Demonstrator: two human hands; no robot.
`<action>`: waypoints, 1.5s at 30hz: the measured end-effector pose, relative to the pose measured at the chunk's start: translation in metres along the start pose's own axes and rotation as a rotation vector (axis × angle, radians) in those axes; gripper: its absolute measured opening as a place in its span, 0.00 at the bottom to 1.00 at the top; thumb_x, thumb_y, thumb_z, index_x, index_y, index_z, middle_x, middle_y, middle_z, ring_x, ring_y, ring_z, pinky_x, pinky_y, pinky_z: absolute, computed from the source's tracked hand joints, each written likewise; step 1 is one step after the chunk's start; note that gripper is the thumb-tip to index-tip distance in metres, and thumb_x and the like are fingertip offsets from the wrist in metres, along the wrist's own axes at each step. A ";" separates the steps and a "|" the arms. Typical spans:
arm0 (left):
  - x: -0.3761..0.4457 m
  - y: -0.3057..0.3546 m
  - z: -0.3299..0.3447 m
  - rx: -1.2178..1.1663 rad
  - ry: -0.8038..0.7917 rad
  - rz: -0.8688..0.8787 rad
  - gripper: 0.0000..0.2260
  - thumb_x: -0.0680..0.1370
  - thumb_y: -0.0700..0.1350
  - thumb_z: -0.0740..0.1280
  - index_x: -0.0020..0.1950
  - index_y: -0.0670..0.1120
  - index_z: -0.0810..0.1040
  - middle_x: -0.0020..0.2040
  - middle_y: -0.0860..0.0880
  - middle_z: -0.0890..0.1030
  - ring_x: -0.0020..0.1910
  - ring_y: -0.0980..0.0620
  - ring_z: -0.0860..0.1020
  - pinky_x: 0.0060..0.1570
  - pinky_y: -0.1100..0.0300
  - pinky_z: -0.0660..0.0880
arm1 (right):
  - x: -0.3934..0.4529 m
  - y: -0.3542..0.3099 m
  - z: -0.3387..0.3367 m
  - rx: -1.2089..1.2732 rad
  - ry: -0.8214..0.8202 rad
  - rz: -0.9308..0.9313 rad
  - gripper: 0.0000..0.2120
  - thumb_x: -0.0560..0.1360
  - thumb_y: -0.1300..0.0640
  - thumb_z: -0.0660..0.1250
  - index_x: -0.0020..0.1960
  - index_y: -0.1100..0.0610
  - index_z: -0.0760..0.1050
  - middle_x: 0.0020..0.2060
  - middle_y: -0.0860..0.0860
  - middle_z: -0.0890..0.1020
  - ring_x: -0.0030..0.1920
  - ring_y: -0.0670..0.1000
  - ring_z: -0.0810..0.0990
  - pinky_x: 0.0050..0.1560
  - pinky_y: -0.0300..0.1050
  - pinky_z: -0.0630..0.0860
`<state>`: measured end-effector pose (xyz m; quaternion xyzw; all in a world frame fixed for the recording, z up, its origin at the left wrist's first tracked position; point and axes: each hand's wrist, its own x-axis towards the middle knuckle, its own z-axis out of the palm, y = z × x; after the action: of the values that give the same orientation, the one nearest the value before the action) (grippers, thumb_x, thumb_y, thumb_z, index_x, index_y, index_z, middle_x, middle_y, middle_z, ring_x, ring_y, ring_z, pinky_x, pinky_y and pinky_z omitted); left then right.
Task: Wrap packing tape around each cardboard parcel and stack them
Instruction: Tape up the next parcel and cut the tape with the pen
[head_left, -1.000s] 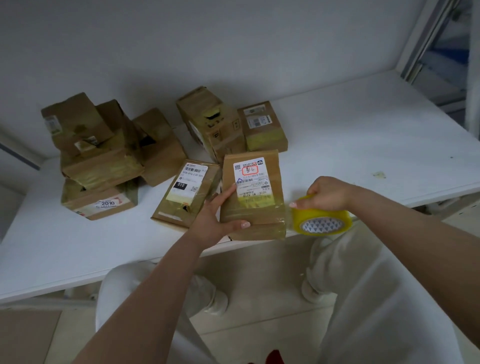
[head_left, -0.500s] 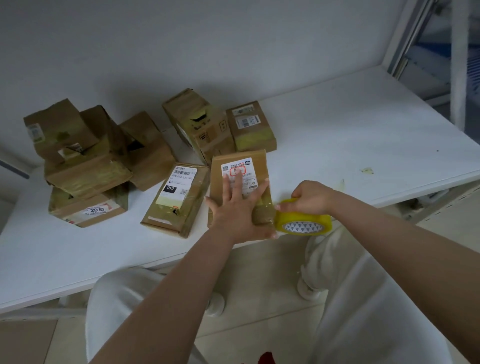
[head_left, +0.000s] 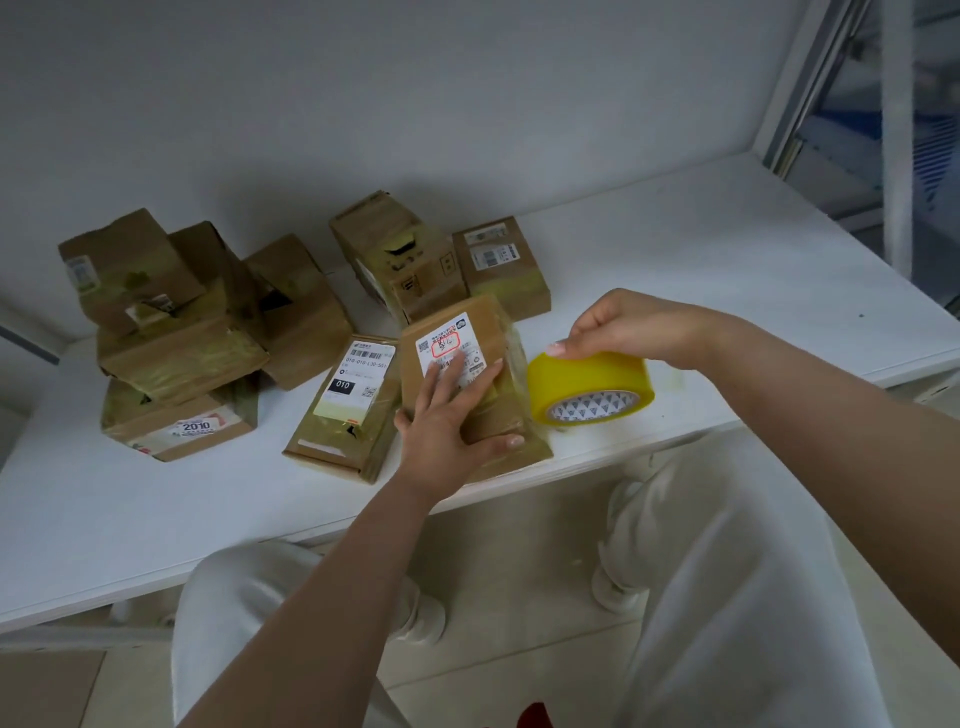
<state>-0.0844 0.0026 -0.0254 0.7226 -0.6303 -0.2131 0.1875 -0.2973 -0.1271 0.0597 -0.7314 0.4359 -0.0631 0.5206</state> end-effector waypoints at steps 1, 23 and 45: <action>-0.002 -0.004 -0.002 -0.044 0.013 0.004 0.35 0.70 0.65 0.70 0.70 0.76 0.52 0.79 0.63 0.46 0.77 0.60 0.39 0.71 0.33 0.42 | 0.000 -0.003 0.001 -0.003 -0.013 -0.011 0.13 0.70 0.43 0.73 0.42 0.54 0.82 0.40 0.50 0.83 0.43 0.51 0.81 0.46 0.43 0.75; -0.007 -0.006 -0.011 -0.855 0.053 -0.028 0.30 0.66 0.34 0.79 0.65 0.44 0.73 0.58 0.48 0.81 0.55 0.60 0.80 0.51 0.66 0.76 | 0.019 -0.089 0.049 -0.110 -0.262 -0.161 0.36 0.56 0.34 0.71 0.51 0.63 0.82 0.44 0.56 0.86 0.47 0.57 0.85 0.53 0.52 0.80; 0.000 -0.027 -0.023 -0.860 -0.039 -0.076 0.32 0.69 0.36 0.77 0.70 0.55 0.73 0.66 0.57 0.72 0.60 0.62 0.75 0.53 0.63 0.78 | -0.010 -0.044 -0.013 -0.404 -0.081 0.187 0.24 0.66 0.33 0.69 0.44 0.54 0.81 0.39 0.51 0.84 0.41 0.53 0.84 0.48 0.48 0.80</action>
<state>-0.0493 0.0064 -0.0210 0.5972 -0.4606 -0.4767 0.4515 -0.2854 -0.1262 0.1048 -0.7792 0.4841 0.1034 0.3844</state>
